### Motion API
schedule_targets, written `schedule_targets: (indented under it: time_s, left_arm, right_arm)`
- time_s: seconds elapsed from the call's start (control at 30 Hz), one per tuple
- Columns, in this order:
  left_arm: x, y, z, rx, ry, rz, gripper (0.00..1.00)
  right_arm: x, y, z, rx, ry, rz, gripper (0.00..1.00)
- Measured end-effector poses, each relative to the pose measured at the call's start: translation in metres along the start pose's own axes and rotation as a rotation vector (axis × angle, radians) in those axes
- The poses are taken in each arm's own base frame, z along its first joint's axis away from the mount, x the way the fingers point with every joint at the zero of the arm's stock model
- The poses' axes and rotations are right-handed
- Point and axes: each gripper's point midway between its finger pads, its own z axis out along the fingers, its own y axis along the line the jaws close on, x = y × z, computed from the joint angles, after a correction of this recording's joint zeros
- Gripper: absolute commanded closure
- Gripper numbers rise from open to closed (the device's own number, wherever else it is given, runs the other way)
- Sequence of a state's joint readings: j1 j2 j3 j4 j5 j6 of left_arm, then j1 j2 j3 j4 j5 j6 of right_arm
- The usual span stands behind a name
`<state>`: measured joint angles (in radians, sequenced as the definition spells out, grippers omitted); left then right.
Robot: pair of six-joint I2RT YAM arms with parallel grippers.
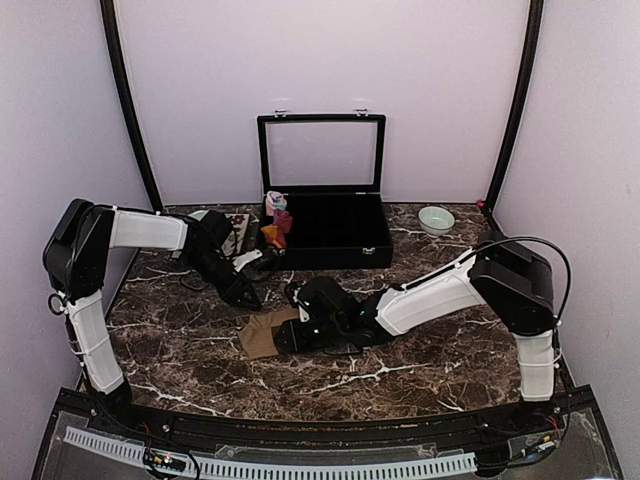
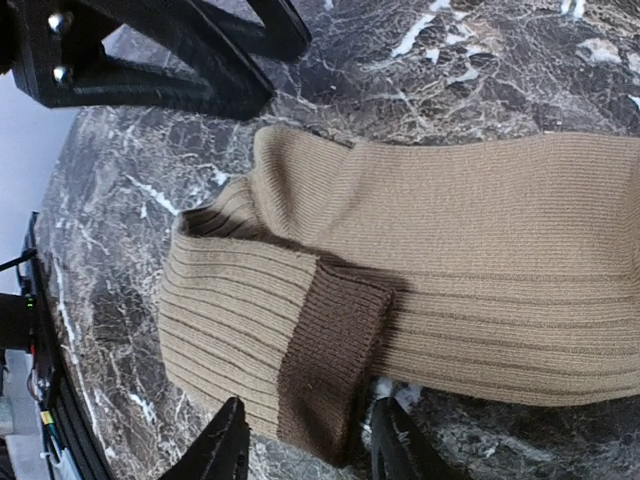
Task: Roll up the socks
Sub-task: Adjust the sock at the center of the board.
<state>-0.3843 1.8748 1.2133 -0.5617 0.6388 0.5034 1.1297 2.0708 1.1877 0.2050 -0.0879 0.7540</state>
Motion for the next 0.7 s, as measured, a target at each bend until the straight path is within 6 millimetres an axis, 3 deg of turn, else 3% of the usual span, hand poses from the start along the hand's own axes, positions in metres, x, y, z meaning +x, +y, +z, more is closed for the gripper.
schedule_targets:
  time_s: [0.13, 0.27, 0.43, 0.7]
  left_arm:
    - [0.011, -0.004, 0.017, 0.027, 0.050, -0.011, 0.64]
    - [0.014, -0.007, 0.022, 0.033, 0.070, 0.000, 0.64]
    - [0.013, -0.010, 0.024, 0.036, 0.073, 0.006, 0.64]
    - [0.012, -0.023, 0.031, 0.057, 0.088, 0.029, 0.64]
  right_arm:
    - [0.000, 0.002, 0.008, 0.062, 0.007, -0.029, 0.76]
    - [0.002, 0.006, 0.016, 0.085, 0.004, -0.052, 1.00]
    - [0.008, 0.000, 0.011, 0.098, -0.007, -0.075, 1.00]
    - [0.009, -0.009, -0.028, 0.136, -0.041, -0.150, 1.00]
